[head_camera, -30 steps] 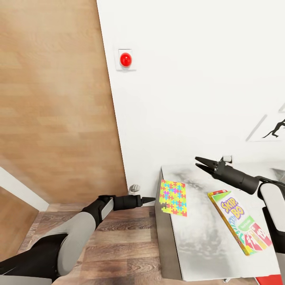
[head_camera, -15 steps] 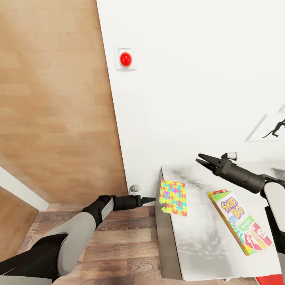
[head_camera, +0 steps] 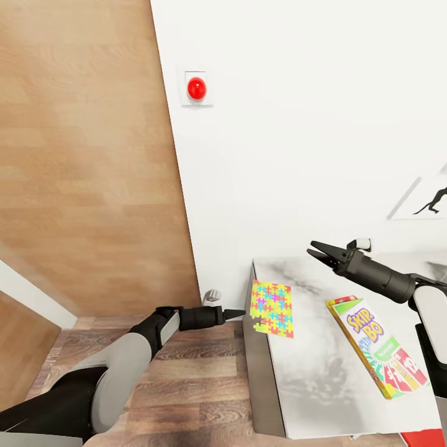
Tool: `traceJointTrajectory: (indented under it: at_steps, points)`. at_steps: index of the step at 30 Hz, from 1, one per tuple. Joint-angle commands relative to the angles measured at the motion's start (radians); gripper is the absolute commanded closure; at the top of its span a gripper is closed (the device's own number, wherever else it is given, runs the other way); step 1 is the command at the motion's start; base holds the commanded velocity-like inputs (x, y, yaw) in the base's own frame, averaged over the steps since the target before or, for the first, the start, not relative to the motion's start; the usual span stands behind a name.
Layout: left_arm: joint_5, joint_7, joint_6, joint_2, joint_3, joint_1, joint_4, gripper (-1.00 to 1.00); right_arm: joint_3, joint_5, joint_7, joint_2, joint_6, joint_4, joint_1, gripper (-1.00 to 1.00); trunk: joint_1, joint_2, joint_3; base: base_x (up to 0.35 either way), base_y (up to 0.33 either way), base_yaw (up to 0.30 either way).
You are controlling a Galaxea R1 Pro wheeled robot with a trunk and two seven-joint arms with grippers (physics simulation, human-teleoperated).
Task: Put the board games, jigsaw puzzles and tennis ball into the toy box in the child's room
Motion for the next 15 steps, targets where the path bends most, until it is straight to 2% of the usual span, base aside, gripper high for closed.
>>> traceJointTrajectory:
  at_steps: [1, 15]
  points:
    - [-0.001, -0.003, 0.011, -0.001, 0.007, -0.001, 0.000, -1.00, -0.001, 0.005, 0.006, 0.000, 0.005, 0.000, -0.001, -1.00, 0.001, -0.002, -0.002, 0.000, 0.000, 0.000]
    - [0.008, -0.001, 0.018, -0.001, 0.019, -0.001, 0.000, -1.00, -0.001, 0.006, 0.006, 0.000, 0.005, 0.000, -0.001, -1.00, 0.001, -0.002, -0.014, 0.005, 0.000, 0.000]
